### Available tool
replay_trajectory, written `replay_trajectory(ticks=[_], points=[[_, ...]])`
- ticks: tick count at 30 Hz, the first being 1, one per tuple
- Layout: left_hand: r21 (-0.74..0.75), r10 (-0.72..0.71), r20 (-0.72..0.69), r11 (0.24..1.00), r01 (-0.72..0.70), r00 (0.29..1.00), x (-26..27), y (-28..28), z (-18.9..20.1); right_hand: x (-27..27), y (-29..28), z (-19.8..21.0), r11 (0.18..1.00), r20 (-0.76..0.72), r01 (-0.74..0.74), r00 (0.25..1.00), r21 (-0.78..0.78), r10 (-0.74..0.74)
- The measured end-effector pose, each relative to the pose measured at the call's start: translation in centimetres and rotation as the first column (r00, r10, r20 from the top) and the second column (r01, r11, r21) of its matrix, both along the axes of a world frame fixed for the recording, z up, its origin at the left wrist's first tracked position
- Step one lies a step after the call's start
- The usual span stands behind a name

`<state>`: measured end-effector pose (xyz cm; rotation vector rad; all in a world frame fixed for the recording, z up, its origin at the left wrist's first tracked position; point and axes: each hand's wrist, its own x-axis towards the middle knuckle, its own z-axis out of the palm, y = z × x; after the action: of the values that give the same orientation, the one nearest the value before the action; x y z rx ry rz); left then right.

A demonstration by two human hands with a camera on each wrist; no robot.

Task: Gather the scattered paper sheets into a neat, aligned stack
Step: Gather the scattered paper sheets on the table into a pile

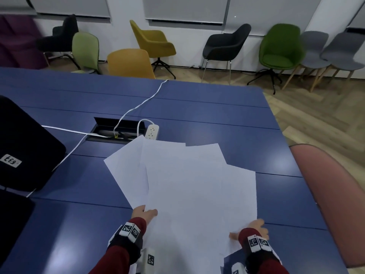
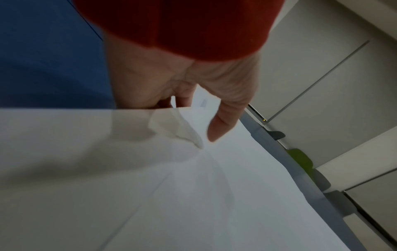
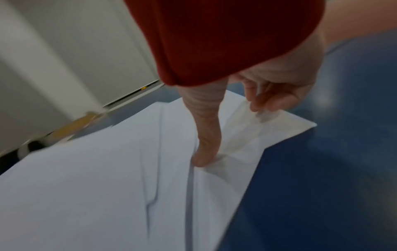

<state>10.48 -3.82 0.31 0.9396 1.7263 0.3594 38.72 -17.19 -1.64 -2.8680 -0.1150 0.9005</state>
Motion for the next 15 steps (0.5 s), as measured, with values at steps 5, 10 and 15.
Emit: replay_trajectory(ticks=[5, 10, 15], points=[[0.062, -0.022, -0.014, 0.998, 0.023, 1.0, 0.9, -0.3, 0.9, -1.3, 1.3, -0.7, 0.985, -0.109, -0.146, 0.982, 0.093, 0.156], [0.103, 0.004, -0.08, 0.995, 0.005, 0.997, 0.4, 0.6, 0.1, 0.8, 2.4, 0.4, 0.925, -0.262, 0.065, 0.964, 0.375, 0.038], [0.152, 0.03, -0.211, 0.988, 0.003, 0.977, -1.0, 1.1, -0.4, 1.3, 0.9, 0.1, 0.9, -0.16, -0.127, 0.964, 0.417, 0.21]])
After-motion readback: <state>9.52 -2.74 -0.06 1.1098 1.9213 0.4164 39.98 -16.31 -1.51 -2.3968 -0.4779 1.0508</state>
